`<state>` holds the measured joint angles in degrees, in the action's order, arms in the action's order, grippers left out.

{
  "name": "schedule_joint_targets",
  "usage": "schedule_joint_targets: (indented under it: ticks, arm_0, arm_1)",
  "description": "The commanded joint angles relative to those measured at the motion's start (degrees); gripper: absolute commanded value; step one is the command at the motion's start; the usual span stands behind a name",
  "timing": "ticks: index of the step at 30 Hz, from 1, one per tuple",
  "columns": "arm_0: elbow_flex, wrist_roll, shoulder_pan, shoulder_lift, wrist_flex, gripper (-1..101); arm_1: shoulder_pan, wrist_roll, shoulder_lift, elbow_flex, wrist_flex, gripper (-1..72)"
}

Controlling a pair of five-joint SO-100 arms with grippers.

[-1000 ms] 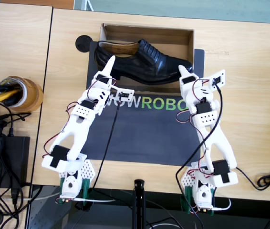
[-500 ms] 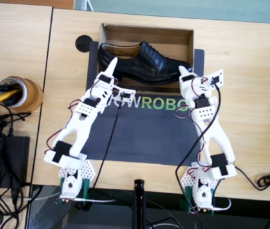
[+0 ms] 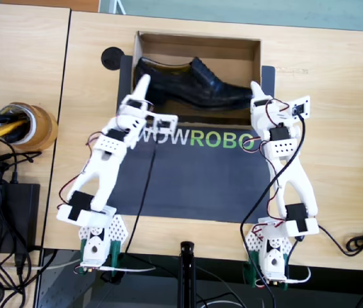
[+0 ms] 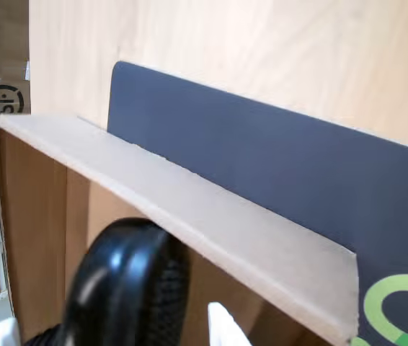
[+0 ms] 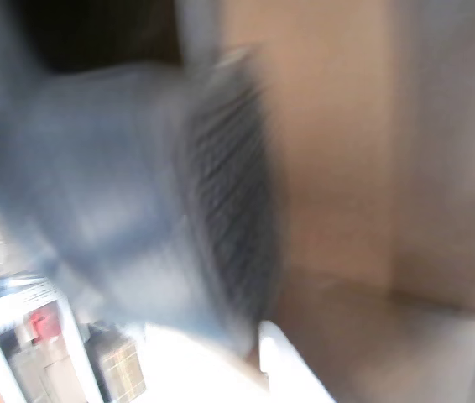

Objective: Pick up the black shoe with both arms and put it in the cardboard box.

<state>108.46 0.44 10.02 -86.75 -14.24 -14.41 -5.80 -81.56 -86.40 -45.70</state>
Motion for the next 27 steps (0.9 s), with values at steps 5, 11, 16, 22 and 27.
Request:
schedule_joint_targets:
  ticks: [5, 11, 16, 22, 27]
  arm_0:
    - [-1.67, -1.85, 0.62, -7.03, -4.04, 58]
    - [-1.67, -2.37, 0.88, -13.89, -8.53, 49]
    - [-1.67, 0.62, 0.97, -20.48, -12.92, 12]
    - [-1.76, 1.32, 0.7, -29.09, -23.12, 0]
    - [-1.76, 1.05, -0.44, -38.41, -31.29, 0]
  arm_1:
    - [-1.32, -0.35, -3.69, 1.93, -2.02, 40.3]
    - [-2.2, 0.44, -6.94, 4.66, -6.59, 32.6]
    - [-2.9, 0.97, -10.2, 7.65, -10.99, 15.2]
    - [-3.6, 1.23, -14.5, 10.81, -18.37, -0.1]
    - [-2.99, 1.49, -21.71, 10.72, -22.85, -0.1]
